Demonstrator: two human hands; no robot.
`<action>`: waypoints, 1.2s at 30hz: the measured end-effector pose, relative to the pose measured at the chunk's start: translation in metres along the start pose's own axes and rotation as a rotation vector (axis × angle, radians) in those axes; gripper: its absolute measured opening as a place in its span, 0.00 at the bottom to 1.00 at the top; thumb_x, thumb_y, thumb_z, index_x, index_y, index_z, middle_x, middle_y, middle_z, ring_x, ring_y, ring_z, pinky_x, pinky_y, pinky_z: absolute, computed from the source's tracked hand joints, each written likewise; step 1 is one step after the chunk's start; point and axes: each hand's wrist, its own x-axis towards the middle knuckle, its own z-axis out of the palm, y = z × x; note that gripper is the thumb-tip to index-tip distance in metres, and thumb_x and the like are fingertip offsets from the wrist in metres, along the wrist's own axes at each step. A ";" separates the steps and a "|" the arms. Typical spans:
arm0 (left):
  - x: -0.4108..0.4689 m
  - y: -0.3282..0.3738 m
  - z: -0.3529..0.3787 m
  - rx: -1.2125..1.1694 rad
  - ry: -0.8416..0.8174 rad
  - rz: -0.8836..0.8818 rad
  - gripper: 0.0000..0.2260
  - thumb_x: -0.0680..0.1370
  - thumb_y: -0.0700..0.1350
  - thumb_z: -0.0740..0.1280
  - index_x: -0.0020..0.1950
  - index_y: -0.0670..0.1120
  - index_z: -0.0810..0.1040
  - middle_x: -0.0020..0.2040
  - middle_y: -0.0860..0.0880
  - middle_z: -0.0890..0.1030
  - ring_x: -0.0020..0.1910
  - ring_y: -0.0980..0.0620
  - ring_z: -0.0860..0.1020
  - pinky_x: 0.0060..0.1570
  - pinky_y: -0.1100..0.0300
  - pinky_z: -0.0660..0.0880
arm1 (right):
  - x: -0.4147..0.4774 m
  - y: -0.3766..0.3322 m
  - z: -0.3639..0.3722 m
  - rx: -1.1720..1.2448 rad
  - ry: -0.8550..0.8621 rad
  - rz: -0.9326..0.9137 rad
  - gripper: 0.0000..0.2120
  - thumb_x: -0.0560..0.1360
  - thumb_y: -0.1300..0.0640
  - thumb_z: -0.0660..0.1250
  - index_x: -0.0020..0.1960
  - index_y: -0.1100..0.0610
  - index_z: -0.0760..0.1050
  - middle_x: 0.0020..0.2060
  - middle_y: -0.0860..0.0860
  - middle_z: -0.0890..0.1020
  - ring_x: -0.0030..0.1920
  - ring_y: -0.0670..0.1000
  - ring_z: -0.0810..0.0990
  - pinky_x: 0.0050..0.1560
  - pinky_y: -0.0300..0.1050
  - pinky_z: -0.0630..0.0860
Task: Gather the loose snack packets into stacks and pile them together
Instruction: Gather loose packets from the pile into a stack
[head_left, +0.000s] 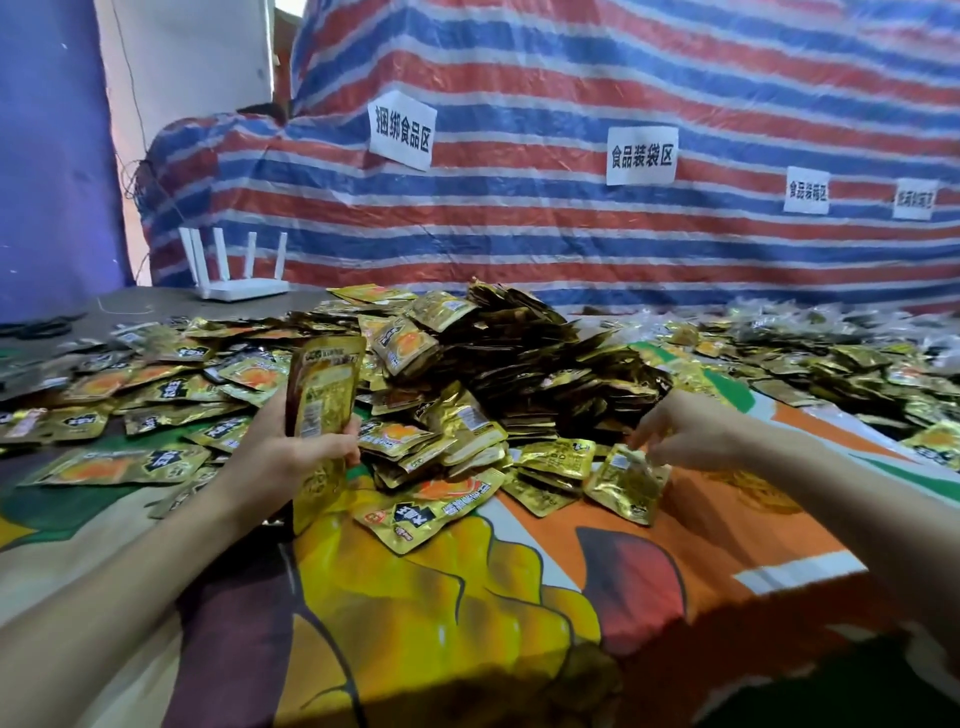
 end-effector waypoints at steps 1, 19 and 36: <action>0.000 0.001 0.000 0.002 0.001 0.001 0.20 0.66 0.32 0.73 0.54 0.28 0.73 0.42 0.35 0.78 0.39 0.40 0.79 0.45 0.52 0.78 | -0.003 -0.005 -0.001 0.038 -0.046 -0.066 0.11 0.72 0.57 0.71 0.51 0.46 0.86 0.44 0.45 0.85 0.44 0.47 0.82 0.42 0.42 0.78; 0.001 0.004 0.000 -0.073 0.010 -0.015 0.20 0.64 0.37 0.70 0.51 0.28 0.73 0.38 0.38 0.78 0.37 0.42 0.78 0.42 0.53 0.78 | -0.014 -0.041 -0.006 -0.356 -0.109 -0.132 0.07 0.71 0.53 0.74 0.48 0.50 0.82 0.42 0.46 0.82 0.41 0.49 0.80 0.37 0.43 0.77; 0.003 0.001 -0.004 -0.246 0.035 -0.154 0.11 0.70 0.29 0.69 0.52 0.29 0.76 0.41 0.39 0.81 0.35 0.44 0.79 0.38 0.54 0.81 | -0.009 -0.116 -0.019 0.550 0.034 -0.455 0.08 0.71 0.67 0.74 0.39 0.57 0.80 0.32 0.49 0.81 0.32 0.44 0.77 0.34 0.36 0.73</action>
